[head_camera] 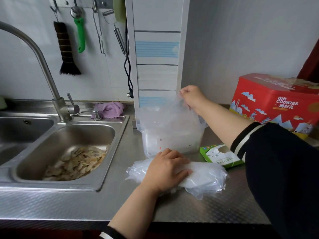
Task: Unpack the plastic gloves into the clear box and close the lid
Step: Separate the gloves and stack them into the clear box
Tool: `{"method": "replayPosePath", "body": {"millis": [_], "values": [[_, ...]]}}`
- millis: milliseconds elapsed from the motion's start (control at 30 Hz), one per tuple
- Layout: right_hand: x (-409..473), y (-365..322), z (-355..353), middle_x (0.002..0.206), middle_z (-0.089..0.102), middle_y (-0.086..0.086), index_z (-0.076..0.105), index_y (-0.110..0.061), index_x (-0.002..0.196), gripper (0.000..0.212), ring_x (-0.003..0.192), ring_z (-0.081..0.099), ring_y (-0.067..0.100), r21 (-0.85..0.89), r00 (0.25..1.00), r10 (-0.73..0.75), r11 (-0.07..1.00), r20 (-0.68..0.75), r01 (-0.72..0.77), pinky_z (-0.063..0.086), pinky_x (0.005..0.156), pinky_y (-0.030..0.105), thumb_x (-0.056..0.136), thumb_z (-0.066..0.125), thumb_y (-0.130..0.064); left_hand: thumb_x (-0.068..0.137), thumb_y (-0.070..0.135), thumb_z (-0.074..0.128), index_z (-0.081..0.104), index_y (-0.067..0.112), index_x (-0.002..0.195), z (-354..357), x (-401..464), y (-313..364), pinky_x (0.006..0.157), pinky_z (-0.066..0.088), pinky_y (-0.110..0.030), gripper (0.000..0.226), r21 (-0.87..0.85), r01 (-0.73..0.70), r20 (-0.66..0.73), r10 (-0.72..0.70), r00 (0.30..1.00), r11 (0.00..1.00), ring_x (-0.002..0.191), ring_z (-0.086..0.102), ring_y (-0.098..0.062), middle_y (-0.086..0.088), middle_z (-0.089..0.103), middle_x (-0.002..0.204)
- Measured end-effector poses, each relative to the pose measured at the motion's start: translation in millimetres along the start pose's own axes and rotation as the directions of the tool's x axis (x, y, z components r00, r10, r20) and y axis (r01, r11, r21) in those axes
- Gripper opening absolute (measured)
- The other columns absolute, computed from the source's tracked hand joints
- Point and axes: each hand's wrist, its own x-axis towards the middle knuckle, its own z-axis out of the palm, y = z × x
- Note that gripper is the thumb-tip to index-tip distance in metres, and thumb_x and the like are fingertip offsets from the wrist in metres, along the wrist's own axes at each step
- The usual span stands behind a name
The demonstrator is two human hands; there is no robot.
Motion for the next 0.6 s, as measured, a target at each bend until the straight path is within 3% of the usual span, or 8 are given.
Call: {"method": "replayPosePath", "body": {"millis": [67,100,167,234,300,400,500,601], "values": [[0,8,1,0.054,0.058,0.012,0.064,0.0,0.098,0.029,0.034,0.047,0.014,-0.083,0.995,0.096,0.992,0.024,-0.093,0.034,0.04,0.022,0.099,0.037,-0.009,0.084,0.05,0.056,0.072,0.032,0.099,1,0,-1,0.077,0.05,-0.033,0.028,-0.002,-0.018,-0.034,0.018,0.999,1.0,0.089,0.053,-0.013,0.016,0.063,0.096],[0,10,0,0.04,0.053,0.008,0.065,0.005,0.102,0.033,0.033,0.048,0.016,-0.144,0.991,0.124,0.983,0.045,-0.116,0.034,0.041,0.022,0.098,0.035,-0.007,0.085,0.048,0.057,0.073,0.032,0.097,1,1,-1,0.076,0.05,-0.032,0.025,-0.002,-0.027,-0.046,0.027,0.999,1.0,0.088,0.052,-0.013,0.015,0.063,0.095],[-6,8,-4,0.033,0.05,0.004,0.068,0.006,0.1,0.036,0.048,0.054,0.021,-0.264,0.991,0.125,0.959,0.055,-0.107,0.036,0.043,0.02,0.094,0.033,-0.002,0.086,0.043,0.058,0.073,0.032,0.095,1,2,-3,0.074,0.049,-0.032,0.021,0.008,-0.041,-0.062,0.041,0.997,0.999,0.085,0.052,-0.013,0.015,0.063,0.093],[-12,6,-7,0.045,0.057,0.006,0.062,0.0,0.103,0.031,0.059,0.058,0.025,-0.312,0.995,0.1,0.946,0.026,-0.087,0.036,0.042,0.019,0.093,0.033,-0.001,0.087,0.039,0.058,0.073,0.032,0.092,2,2,-3,0.071,0.049,-0.03,0.017,0.023,-0.055,-0.076,0.056,0.996,0.998,0.084,0.051,-0.013,0.015,0.063,0.092],[-13,9,-8,0.069,0.061,0.011,0.045,-0.006,0.12,0.027,0.058,0.057,0.024,-0.337,0.998,0.065,0.939,-0.014,-0.066,0.04,0.048,0.023,0.095,0.033,-0.006,0.087,0.036,0.058,0.074,0.031,0.09,2,2,-3,0.07,0.049,-0.03,0.017,0.025,-0.06,-0.087,0.062,0.994,0.998,0.083,0.053,-0.014,0.015,0.064,0.091],[-13,15,-10,0.112,0.053,0.011,0.03,-0.014,0.135,0.04,0.079,0.06,0.029,-0.425,1.0,0.002,0.905,0.017,0.005,0.05,0.07,0.033,0.096,0.039,-0.012,0.088,0.034,0.059,0.074,0.029,0.088,2,2,-3,0.069,0.049,-0.031,0.016,0.024,-0.057,-0.111,0.059,0.992,0.998,0.08,0.054,-0.017,0.013,0.065,0.09],[-11,15,-13,0.139,0.032,0.011,0.039,-0.019,0.137,0.043,0.117,0.047,0.031,-0.507,0.997,-0.031,0.86,0.072,0.064,0.039,0.095,0.032,0.095,0.05,-0.026,0.089,0.033,0.06,0.073,0.026,0.087,1,2,-2,0.067,0.048,-0.03,0.015,0.007,-0.037,-0.159,0.038,0.987,0.999,0.079,0.053,-0.016,0.011,0.064,0.088],[-10,12,-23,0.143,0.03,0.007,0.051,-0.023,0.129,0.036,0.133,0.028,0.029,-0.508,0.992,-0.089,0.852,0.091,0.123,0.028,0.105,0.031,0.094,0.055,-0.027,0.09,0.034,0.058,0.073,0.026,0.087,-1,1,1,0.068,0.045,-0.027,0.017,-0.008,-0.025,-0.18,0.023,0.983,1.0,0.079,0.053,-0.015,0.011,0.064,0.088]]}}
